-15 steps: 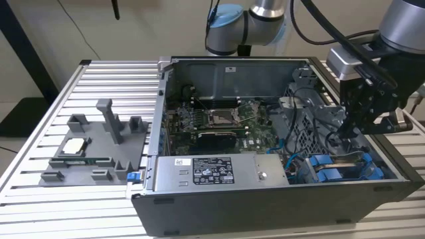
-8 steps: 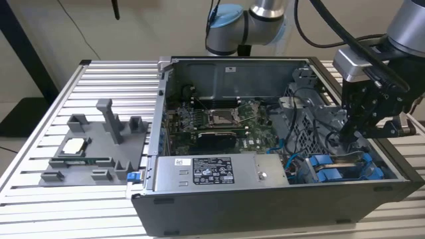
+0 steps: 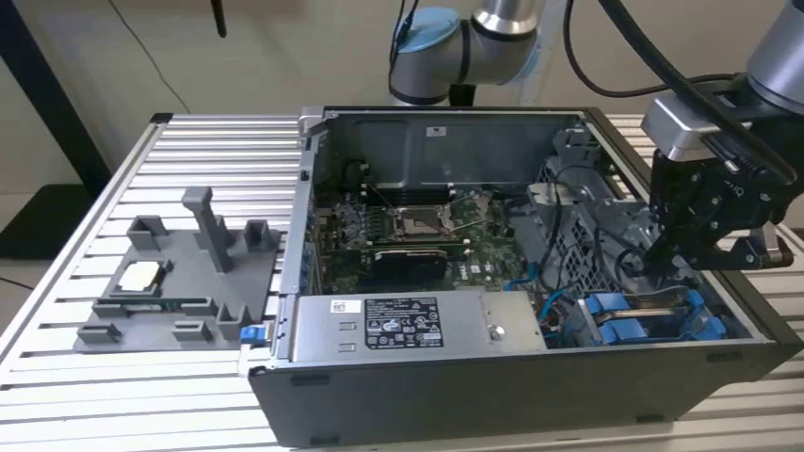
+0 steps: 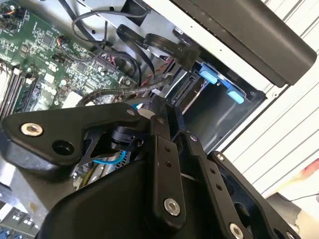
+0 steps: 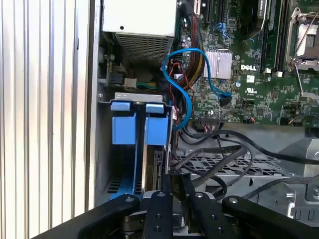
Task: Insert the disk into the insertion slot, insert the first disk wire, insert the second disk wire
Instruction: 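Insert the first disk wire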
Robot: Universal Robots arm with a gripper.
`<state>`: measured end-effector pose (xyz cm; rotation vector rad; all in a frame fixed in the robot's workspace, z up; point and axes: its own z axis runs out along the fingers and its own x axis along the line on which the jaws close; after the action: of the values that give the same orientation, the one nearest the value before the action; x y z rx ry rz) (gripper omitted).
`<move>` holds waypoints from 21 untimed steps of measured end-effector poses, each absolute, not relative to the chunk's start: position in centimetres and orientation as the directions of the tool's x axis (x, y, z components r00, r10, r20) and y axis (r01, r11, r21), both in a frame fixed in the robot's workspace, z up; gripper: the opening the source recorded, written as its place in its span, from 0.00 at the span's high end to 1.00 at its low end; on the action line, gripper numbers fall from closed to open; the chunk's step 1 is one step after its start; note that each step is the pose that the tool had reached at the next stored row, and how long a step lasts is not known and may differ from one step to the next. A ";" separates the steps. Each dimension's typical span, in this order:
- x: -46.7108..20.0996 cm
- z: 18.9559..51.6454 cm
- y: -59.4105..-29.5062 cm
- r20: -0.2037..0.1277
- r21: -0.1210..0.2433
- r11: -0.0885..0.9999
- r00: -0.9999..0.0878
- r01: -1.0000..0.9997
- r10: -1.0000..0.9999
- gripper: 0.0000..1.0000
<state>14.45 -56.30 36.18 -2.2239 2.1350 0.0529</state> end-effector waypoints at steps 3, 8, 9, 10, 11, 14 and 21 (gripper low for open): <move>14.4 36.2 -56.3 -0.065 -0.018 -0.040 0.041 -0.999 -0.997 0.81; 14.6 36.0 -56.4 -0.066 -0.006 -0.040 0.041 -0.999 -0.997 0.81; 14.7 36.0 -56.5 -0.066 -0.003 -0.040 0.040 -0.999 -0.997 0.81; 14.7 36.0 -56.6 -0.066 0.000 -0.040 0.040 -0.999 -0.997 0.81; 14.7 35.9 -56.6 -0.066 0.003 -0.040 0.040 -0.999 -0.997 0.81; 14.9 35.8 -56.7 -0.066 0.011 -0.040 0.039 -0.999 -0.997 0.81; 15.0 35.5 -56.9 -0.066 0.019 -0.040 0.039 -0.999 -0.997 0.81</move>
<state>14.97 -56.87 35.54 -2.2409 2.1538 0.0951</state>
